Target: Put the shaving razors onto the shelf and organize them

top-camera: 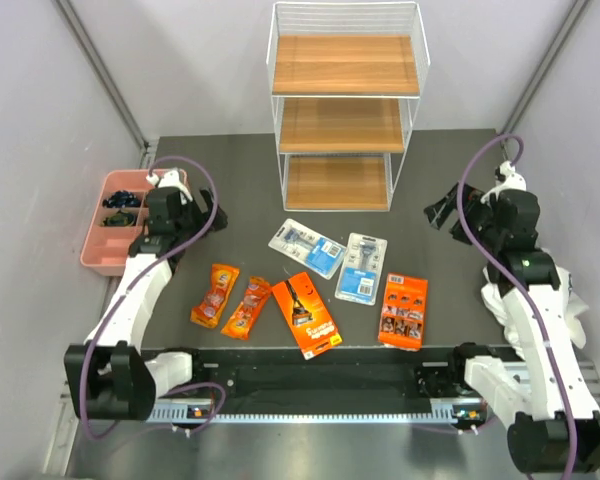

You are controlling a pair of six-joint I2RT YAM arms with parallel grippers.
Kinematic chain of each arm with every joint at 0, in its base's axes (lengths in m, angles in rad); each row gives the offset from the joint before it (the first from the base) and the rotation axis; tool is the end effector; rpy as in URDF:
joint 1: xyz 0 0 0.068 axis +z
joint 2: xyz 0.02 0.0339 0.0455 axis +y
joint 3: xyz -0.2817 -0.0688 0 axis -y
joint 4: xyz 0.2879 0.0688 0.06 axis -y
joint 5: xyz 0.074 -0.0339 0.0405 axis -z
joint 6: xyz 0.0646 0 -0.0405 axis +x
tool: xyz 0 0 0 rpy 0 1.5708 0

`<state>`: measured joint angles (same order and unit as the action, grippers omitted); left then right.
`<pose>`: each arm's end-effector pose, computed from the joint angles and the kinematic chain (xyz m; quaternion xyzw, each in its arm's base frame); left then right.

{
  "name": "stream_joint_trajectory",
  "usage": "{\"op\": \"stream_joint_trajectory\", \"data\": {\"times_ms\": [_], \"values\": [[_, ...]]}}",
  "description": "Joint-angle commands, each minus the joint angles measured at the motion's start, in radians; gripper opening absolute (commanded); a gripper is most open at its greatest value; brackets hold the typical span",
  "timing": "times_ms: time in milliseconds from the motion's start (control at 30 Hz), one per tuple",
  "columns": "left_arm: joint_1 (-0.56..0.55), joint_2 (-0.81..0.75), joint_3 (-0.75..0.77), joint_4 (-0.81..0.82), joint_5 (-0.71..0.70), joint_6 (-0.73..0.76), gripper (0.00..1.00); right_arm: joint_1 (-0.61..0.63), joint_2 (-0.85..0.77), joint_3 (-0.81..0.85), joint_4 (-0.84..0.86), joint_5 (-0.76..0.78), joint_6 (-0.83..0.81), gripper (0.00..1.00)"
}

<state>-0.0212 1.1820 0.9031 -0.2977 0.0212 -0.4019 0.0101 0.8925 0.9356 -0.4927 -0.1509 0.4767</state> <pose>0.3226 -0.0082 0.2770 -0.1613 0.8640 -0.1092 0.4643 0.2523 0.0123 0.3453 0.1563 0.8309 0.1897 0.4992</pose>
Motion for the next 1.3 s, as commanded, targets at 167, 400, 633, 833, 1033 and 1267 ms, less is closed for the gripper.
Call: {"op": "stream_joint_trajectory", "data": {"times_ms": [167,400,633,833,1033,1267], "values": [[0.001,-0.174,-0.058,-0.038,0.243,-0.024,0.99,0.023,-0.188,-0.021,-0.213,-0.015,0.002,0.99],[0.001,-0.104,-0.01,-0.135,0.33,-0.009,0.99,0.273,-0.153,-0.069,-0.228,0.049,0.048,0.99],[-0.026,-0.056,0.002,-0.176,0.419,-0.006,0.99,0.756,-0.009,-0.116,-0.13,0.324,0.217,0.99],[-0.098,0.004,0.01,-0.19,0.381,-0.1,0.99,0.925,0.158,-0.117,-0.02,0.392,0.309,0.99],[-0.157,0.045,0.019,-0.198,0.356,-0.14,0.97,0.93,0.259,-0.032,-0.069,0.431,0.255,0.99],[-0.175,0.085,0.028,-0.193,0.341,-0.175,0.95,0.93,0.374,0.063,-0.061,0.425,0.137,0.97]]}}
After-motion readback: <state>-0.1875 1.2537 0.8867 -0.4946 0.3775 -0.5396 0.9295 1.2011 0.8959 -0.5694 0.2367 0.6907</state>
